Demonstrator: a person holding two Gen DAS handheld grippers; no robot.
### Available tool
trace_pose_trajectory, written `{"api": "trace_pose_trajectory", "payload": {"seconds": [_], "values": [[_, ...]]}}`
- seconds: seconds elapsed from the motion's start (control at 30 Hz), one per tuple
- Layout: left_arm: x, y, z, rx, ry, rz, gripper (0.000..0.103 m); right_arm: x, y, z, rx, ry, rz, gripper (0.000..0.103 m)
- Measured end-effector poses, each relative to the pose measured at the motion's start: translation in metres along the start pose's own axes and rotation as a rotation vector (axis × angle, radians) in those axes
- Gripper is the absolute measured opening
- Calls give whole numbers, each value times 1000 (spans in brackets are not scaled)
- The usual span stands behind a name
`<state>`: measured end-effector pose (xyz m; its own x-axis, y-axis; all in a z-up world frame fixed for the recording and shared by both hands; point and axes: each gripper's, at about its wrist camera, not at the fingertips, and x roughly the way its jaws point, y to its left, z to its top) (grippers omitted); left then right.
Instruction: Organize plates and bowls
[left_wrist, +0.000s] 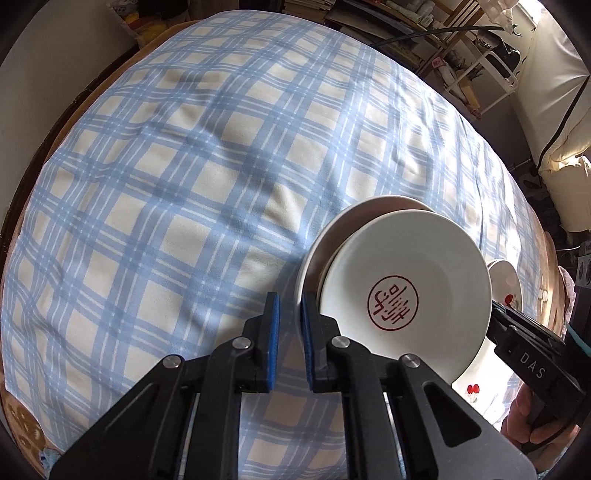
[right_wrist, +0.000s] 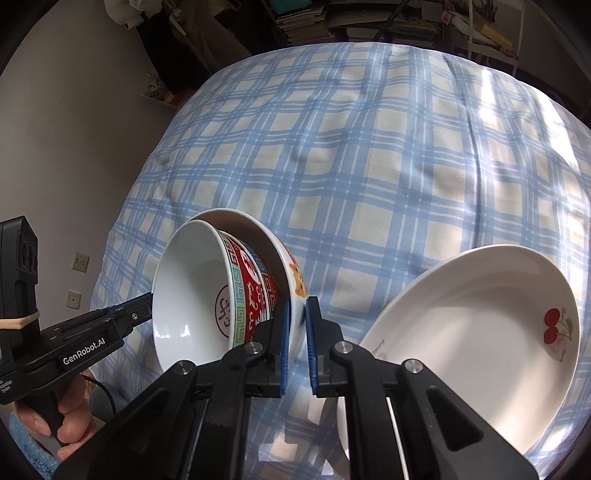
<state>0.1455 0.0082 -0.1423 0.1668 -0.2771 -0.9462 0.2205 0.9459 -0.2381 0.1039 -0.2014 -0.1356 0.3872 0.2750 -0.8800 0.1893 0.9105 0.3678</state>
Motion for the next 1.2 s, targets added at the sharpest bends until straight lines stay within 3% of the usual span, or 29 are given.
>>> {"api": "trace_pose_trajectory", "payload": {"seconds": [0.43, 0.5, 0.63, 1.2], "values": [[3, -3, 0, -6, -6, 5, 9, 2, -4, -1, 47, 3, 10, 11], [2, -3, -1, -8, -9, -15, 3, 1, -4, -1, 54, 3, 8, 11], [-1, -6, 0, -14, -3, -5, 2, -3, 0, -1, 63, -1, -5, 11], [-35, -28, 7, 11, -28, 0, 2, -36, -5, 6, 77, -41, 19, 11]]}}
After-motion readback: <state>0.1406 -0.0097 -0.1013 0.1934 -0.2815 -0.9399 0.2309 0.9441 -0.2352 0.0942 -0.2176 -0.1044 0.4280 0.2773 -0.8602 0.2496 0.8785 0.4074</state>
